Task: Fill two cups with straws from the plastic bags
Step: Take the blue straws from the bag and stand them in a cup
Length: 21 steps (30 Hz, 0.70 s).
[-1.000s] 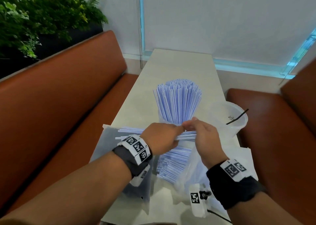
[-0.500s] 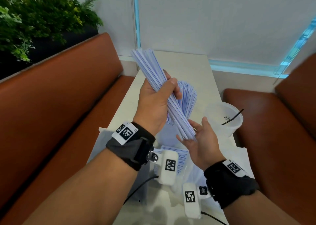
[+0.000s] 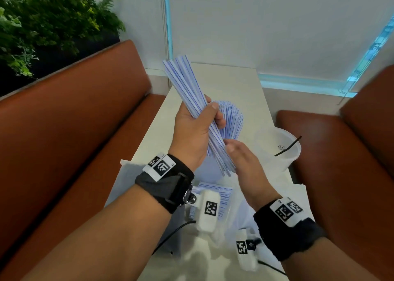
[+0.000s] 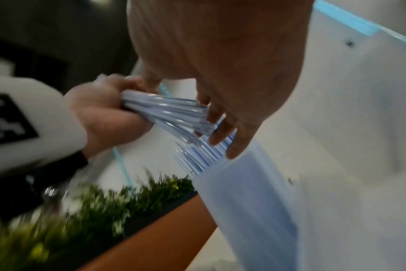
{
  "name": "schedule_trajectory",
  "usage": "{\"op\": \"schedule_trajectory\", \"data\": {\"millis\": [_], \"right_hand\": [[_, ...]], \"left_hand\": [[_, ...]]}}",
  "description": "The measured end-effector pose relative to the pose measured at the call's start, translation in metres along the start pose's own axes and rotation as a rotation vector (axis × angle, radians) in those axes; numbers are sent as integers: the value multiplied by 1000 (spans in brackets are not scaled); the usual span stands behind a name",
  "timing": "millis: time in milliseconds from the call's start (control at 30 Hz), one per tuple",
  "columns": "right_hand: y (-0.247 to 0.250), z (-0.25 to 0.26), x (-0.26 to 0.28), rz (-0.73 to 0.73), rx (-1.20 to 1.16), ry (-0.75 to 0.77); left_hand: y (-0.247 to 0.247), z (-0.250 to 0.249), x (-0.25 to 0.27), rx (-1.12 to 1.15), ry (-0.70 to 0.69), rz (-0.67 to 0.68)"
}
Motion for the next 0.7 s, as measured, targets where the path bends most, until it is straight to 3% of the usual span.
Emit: {"op": "schedule_trajectory", "data": {"millis": [100, 267, 367, 467, 567, 700], "right_hand": [[-6, -5, -3, 181, 376, -62], [0, -18, -8, 82, 642, -169], [4, -20, -11, 50, 901, -137], [9, -21, -16, 37, 1152, -106], [11, -26, -24, 120, 1248, -159], [9, -34, -37, 274, 1291, -232]], "left_hand": [[-1, 5, 4, -64, 51, 45], [10, -4, -5, 21, 60, 60], [14, -16, -15, -47, 7, 77], [26, -30, -34, -61, -110, -57], [35, -29, -44, -139, -185, -128], [46, -4, -37, -431, -97, -119]]}}
Point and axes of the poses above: each hand's wrist, its own x-axis away from the middle knuckle, its own y-axis out of the back of the hand, z = x × y, the point moved 2 cm from there along -x, towards the middle knuckle, and after that the axes turned 12 degrees about z, right-handed, at the moved point
